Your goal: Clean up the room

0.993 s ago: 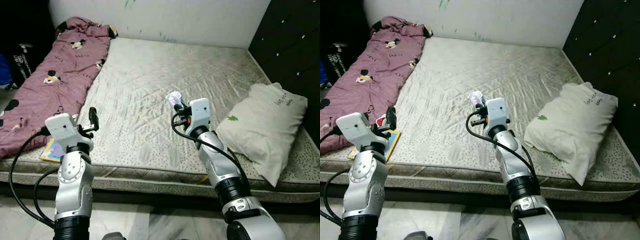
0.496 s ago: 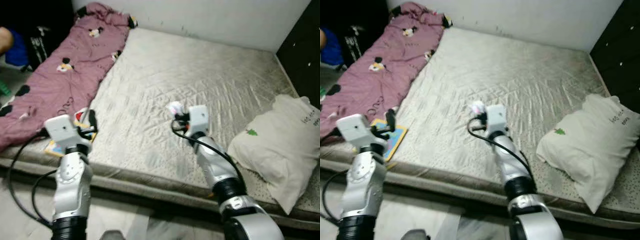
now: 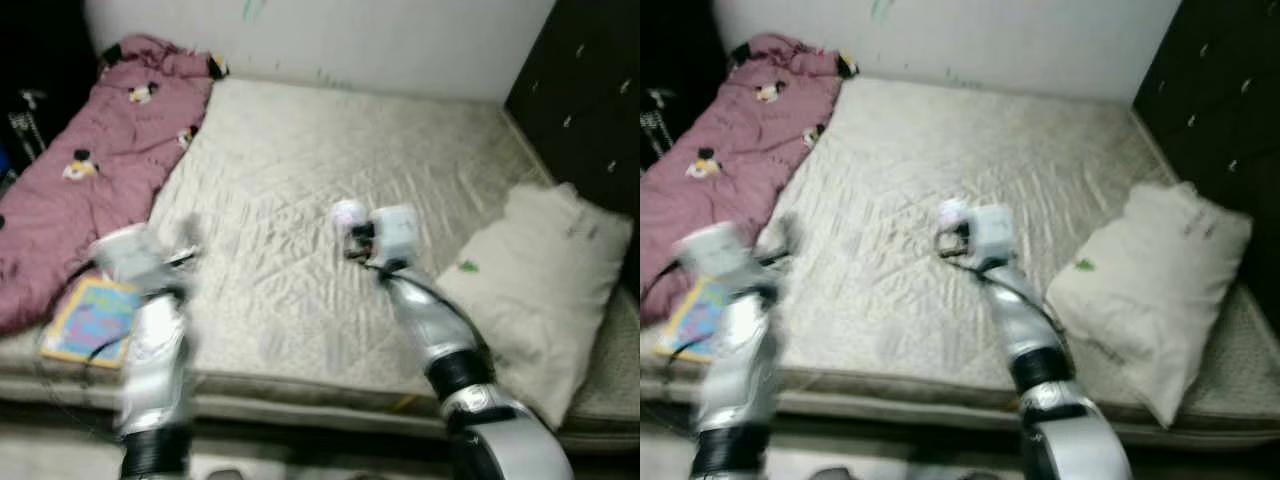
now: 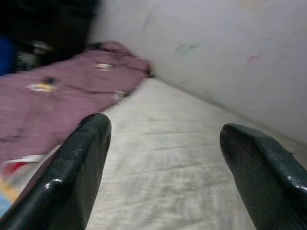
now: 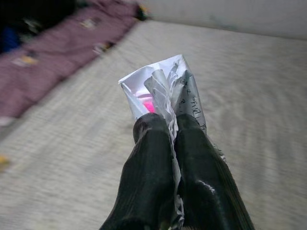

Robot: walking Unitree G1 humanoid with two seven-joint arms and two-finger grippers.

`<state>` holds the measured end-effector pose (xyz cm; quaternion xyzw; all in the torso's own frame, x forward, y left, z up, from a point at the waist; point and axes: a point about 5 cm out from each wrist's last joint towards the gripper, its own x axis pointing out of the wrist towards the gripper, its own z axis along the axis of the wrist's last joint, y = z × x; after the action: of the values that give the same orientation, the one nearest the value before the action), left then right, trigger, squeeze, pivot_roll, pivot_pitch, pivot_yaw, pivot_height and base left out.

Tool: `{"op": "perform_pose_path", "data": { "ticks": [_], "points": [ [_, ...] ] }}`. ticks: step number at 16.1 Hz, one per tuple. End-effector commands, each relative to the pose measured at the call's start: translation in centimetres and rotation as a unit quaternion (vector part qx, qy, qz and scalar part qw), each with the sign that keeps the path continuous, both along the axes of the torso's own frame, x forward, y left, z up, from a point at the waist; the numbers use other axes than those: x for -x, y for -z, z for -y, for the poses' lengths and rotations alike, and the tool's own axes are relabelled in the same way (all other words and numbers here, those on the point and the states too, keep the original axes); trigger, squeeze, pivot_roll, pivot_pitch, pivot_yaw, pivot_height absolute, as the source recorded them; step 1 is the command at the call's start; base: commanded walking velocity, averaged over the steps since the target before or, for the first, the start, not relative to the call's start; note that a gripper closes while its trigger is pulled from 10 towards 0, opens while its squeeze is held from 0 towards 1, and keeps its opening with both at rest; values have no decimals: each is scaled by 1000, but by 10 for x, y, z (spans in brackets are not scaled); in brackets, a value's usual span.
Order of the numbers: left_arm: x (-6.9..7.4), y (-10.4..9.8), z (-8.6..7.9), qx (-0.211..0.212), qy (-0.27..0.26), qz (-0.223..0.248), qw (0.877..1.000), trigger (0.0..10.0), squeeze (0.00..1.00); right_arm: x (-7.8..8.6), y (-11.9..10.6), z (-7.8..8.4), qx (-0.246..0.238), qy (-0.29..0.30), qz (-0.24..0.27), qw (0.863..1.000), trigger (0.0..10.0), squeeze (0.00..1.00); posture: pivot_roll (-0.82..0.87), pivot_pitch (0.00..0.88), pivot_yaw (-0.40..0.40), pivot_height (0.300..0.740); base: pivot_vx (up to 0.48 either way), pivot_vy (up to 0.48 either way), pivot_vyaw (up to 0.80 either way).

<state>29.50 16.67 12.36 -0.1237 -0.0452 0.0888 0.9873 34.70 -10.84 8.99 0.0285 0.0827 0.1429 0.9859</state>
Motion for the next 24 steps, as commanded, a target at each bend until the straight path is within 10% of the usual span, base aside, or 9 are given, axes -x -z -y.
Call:
{"op": "perform_pose_path", "data": {
  "ticks": [1, 24],
  "points": [
    [4, 9, -12, -6, -22, -21, 1000, 10000, 0, -2, -5, -8, -3, -5, 4, 1000, 10000, 0, 84, 0, -61, 740, 0, 0, 0],
    [8, 9, -10, -13, -12, -11, 1000, 10000, 0, -5, -19, -16, 44, -15, 63, 997, 10000, 0, 88, 0, -71, 740, 0, 383, -209]
  ]
}}
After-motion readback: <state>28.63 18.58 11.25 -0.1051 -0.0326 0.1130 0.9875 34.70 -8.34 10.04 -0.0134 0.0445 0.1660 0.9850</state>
